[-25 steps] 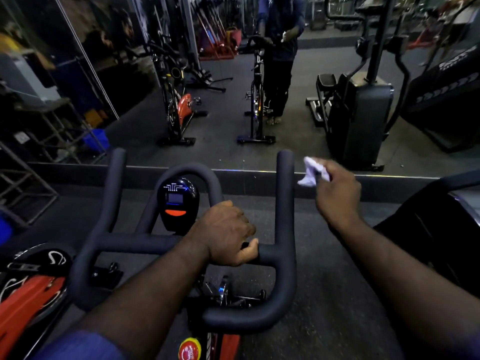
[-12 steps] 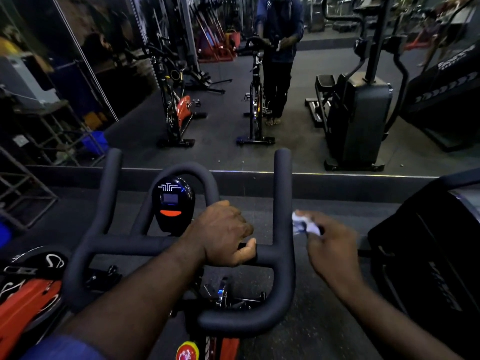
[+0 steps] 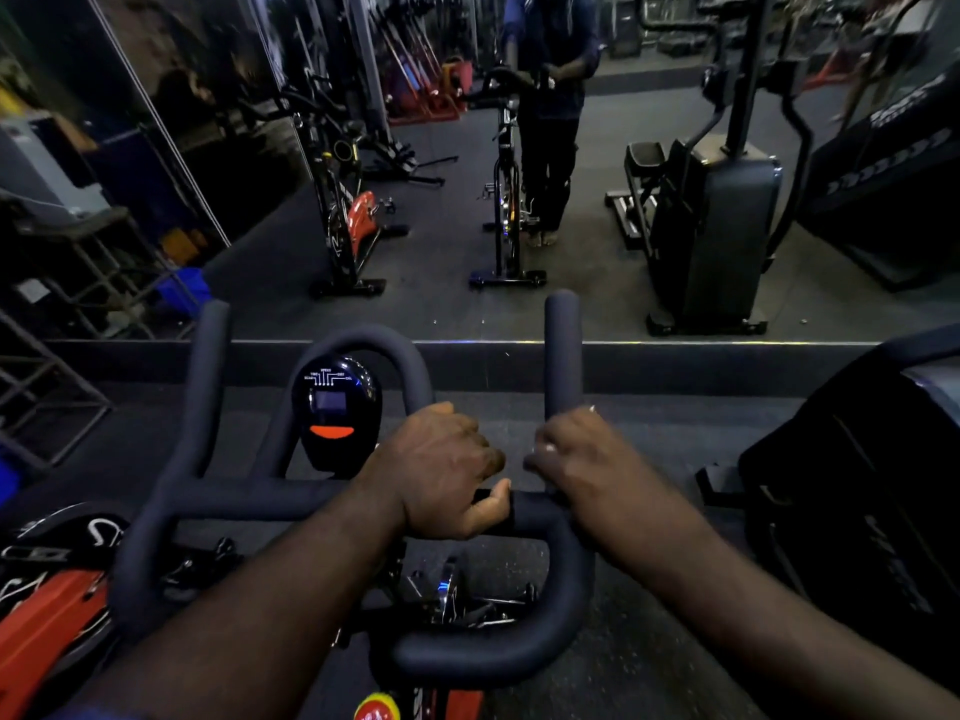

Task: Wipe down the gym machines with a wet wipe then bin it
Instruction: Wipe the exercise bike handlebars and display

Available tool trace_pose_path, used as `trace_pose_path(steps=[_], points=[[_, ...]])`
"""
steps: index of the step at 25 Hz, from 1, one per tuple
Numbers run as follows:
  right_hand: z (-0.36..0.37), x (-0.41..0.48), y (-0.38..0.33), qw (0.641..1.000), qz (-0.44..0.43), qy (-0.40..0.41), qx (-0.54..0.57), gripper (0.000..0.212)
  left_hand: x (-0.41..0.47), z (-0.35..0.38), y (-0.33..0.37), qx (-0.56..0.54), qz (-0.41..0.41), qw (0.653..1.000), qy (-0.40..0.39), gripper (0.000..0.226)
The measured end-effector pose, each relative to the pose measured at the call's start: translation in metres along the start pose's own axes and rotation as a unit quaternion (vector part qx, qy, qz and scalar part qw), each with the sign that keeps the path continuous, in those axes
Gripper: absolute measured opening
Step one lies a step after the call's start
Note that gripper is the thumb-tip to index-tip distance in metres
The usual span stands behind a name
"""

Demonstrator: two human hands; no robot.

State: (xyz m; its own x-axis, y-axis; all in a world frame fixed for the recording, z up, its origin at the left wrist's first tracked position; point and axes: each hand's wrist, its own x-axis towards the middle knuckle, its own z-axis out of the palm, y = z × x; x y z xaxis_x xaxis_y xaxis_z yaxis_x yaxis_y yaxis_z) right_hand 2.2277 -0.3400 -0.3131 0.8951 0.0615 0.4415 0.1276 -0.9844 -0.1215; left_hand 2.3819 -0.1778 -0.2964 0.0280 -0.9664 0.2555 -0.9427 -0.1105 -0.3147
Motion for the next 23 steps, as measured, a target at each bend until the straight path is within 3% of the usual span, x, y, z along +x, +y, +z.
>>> trace_pose_path(steps=[2, 5, 9, 11, 15, 17, 20, 23], points=[[-0.013, 0.019, 0.009, 1.000, -0.007, -0.020, -0.008, 0.017, 0.002, -0.002, -0.002, 0.001, 0.005, 1.000, 0.001, 0.038], [-0.036, 0.093, 0.052, 0.991, 0.059, 0.114, -0.030, 0.013, 0.001, -0.004, -0.001, 0.004, 0.006, 1.000, -0.005, 0.040], [-0.021, 0.098, 0.045, 0.989, 0.013, 0.065, -0.134, 0.006, 0.000, -0.001, 0.000, 0.005, 0.007, 1.000, -0.005, 0.043], [-0.002, 0.049, 0.018, 0.993, -0.015, 0.039, -0.106, 0.007, 0.001, 0.000, -0.001, 0.007, 0.011, 1.000, -0.006, 0.042], [0.003, -0.031, -0.007, 0.997, 0.013, -0.011, 0.074, 0.015, -0.001, 0.004, 0.001, 0.000, -0.001, 1.000, 0.000, 0.042], [-0.015, -0.006, 0.014, 0.996, 0.022, 0.034, 0.078, 0.027, -0.001, 0.004, 0.000, 0.003, 0.004, 1.000, 0.003, 0.041], [-0.043, 0.074, 0.048, 0.988, 0.064, 0.129, 0.061, 0.022, -0.001, 0.002, 0.001, 0.003, 0.002, 1.000, 0.000, 0.039], [-0.026, 0.115, 0.066, 0.994, 0.062, 0.083, 0.045, 0.018, -0.001, 0.001, 0.003, 0.003, -0.002, 1.000, -0.004, 0.039]])
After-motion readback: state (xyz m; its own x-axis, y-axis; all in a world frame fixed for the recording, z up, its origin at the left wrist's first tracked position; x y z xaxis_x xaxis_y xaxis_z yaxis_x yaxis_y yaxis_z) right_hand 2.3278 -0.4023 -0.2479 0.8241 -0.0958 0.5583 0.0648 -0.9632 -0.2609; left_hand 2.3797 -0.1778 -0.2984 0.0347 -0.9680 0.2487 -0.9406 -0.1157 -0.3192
